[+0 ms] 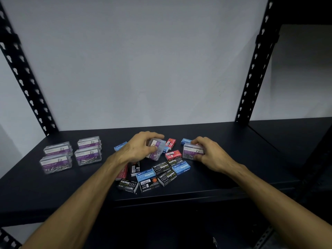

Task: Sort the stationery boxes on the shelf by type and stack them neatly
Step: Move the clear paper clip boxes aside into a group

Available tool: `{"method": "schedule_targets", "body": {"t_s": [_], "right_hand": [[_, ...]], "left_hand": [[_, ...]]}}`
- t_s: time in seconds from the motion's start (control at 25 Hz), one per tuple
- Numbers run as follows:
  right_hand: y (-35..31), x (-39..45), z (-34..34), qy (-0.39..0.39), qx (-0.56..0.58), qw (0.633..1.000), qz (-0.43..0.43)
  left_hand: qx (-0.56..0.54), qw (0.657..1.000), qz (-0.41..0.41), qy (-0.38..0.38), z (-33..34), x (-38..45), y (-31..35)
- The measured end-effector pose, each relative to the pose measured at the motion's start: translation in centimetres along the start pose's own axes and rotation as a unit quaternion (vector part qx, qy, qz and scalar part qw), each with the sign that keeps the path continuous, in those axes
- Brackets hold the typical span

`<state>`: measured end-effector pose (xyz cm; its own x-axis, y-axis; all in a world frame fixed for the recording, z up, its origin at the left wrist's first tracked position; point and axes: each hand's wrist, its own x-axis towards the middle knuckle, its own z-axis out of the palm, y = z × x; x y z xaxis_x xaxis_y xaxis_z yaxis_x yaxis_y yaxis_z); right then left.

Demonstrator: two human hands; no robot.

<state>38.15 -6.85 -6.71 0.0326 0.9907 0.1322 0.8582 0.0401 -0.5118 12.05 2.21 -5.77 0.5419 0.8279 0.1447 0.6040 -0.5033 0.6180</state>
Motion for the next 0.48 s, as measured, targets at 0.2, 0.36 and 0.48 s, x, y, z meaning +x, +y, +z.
{"method": "schedule_targets", "body": {"t_s": [0.2,0.36,0.48], "right_hand": [[0.1,0.1,0.0,0.000,-0.004,1.000,0.003],[0.2,0.1,0.1,-0.001,-0.005,1.000,0.006],[0.3,0.0,0.2,0.002,-0.004,1.000,0.002]], "left_hand": [[-0.018,0.999,-0.010,-0.026,0.0,0.4,0.3],[0.003,1.000,-0.003,-0.017,0.9,0.7,0.5],[-0.005,1.000,0.000,-0.025,1.0,0.3,0.1]]}}
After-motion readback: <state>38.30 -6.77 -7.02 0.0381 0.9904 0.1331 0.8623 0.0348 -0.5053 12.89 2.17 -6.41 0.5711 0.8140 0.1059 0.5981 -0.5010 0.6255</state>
